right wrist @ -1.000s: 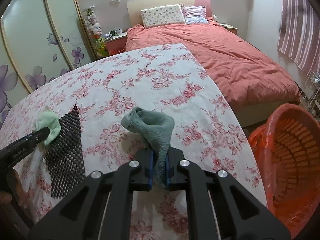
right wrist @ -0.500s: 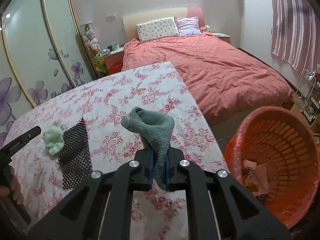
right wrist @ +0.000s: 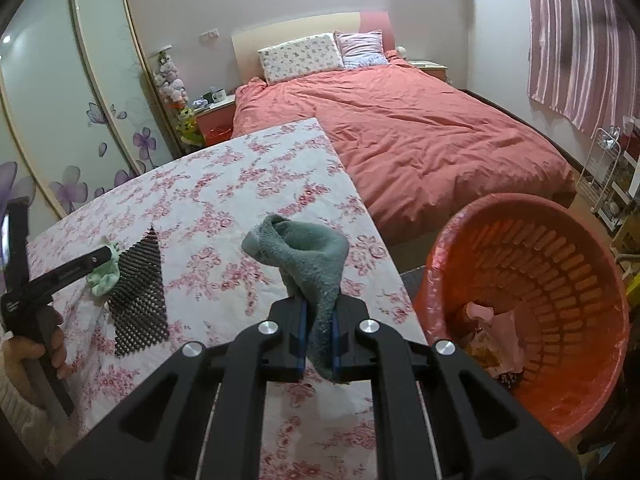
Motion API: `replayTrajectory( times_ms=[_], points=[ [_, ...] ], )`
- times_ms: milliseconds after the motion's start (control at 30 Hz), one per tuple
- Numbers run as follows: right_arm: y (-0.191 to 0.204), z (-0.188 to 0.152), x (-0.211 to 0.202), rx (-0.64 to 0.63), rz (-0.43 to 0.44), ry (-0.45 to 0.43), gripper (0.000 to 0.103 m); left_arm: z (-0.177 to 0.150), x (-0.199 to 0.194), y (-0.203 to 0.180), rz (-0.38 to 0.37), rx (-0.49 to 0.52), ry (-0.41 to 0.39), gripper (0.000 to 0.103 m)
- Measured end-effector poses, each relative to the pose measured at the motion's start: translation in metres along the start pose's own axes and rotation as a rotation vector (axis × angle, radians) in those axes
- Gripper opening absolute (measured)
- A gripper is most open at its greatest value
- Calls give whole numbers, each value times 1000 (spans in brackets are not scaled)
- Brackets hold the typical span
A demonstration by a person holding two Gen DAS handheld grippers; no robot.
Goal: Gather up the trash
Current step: 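Carry both cloths to the orange basket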
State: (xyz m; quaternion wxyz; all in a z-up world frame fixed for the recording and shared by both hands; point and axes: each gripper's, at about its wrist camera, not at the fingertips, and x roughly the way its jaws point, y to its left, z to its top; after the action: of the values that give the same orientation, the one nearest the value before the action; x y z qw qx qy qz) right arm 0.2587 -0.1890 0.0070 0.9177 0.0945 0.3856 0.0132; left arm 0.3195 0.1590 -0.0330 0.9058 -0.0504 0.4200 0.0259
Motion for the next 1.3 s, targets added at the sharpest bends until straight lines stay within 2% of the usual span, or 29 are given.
replayTrajectory(
  times_ms=[33,67,100,167,200,367,567,767,967,1167,1300],
  points=[
    [-1,0,0,2,-2,1,10,-1,2,1,3,0,7,56],
    [-3,-1,0,3,-3,2,10,-2,2,0,20,10,0,45],
    [-4,-1,0,7,-3,4,10,-4,1,1,28,20,-3,28],
    [-5,-3,0,13,2,5,10,-5,-1,3,33,34,-9,12],
    [-5,-3,-1,15,4,4,10,-5,-3,7,20,27,-8,8],
    [-4,-4,-12,10,15,-17,10,-5,-24,18,-15,-9,-39,7],
    [-11,0,-39,30,29,-79,10,-1,-72,-3,-68,30,-116,7],
    [-31,0,-81,88,35,-177,10,-8,-129,-60,-184,121,-204,7],
    [-63,-6,-120,158,-22,-262,10,-26,-165,-128,-340,216,-253,7],
    [-105,-15,-154,240,-119,-338,10,-44,-173,-197,-471,304,-258,7],
    [-132,-17,-165,277,-157,-363,10,-54,-165,-230,-547,338,-217,7]
  ],
)
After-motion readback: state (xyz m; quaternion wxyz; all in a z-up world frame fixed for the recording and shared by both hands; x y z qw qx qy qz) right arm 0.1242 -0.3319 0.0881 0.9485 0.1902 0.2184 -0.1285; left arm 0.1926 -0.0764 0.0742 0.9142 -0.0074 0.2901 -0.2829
